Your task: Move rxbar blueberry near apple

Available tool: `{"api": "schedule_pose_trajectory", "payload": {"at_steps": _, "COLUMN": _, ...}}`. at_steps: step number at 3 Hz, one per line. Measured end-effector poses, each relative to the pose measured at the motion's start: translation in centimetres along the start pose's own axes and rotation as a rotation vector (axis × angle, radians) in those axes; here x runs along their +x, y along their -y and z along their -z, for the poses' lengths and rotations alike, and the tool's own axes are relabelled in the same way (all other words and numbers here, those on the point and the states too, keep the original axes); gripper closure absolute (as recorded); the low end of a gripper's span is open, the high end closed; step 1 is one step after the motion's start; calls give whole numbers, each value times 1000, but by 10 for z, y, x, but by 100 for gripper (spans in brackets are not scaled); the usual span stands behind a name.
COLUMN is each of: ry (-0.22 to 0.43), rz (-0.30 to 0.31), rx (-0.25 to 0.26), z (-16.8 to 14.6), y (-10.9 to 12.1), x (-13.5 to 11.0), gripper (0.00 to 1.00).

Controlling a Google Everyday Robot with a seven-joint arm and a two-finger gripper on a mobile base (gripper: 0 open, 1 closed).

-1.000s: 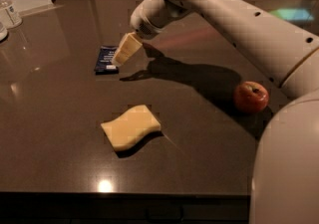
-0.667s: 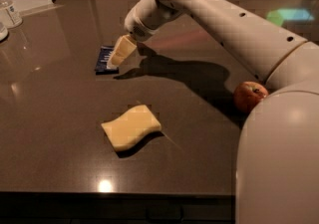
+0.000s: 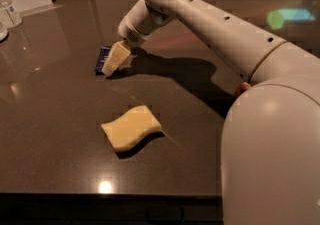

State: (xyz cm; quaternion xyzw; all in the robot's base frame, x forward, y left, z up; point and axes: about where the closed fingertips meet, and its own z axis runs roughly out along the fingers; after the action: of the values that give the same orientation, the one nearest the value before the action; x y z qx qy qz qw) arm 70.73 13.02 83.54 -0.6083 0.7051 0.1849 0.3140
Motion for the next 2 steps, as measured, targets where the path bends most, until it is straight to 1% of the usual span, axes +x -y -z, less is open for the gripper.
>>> {"api": "schedule_pose_trajectory", "payload": {"at_steps": 1, "ry": -4, "rz": 11, "rx": -53, "z": -12, "y": -13, "x": -8, "gripper": 21}}
{"api": "schedule_pose_trajectory", "payload": {"at_steps": 2, "ry": -12, "rz": 20, "rx": -84, "z": -17, "y": -21, "x": -14, "gripper": 45}}
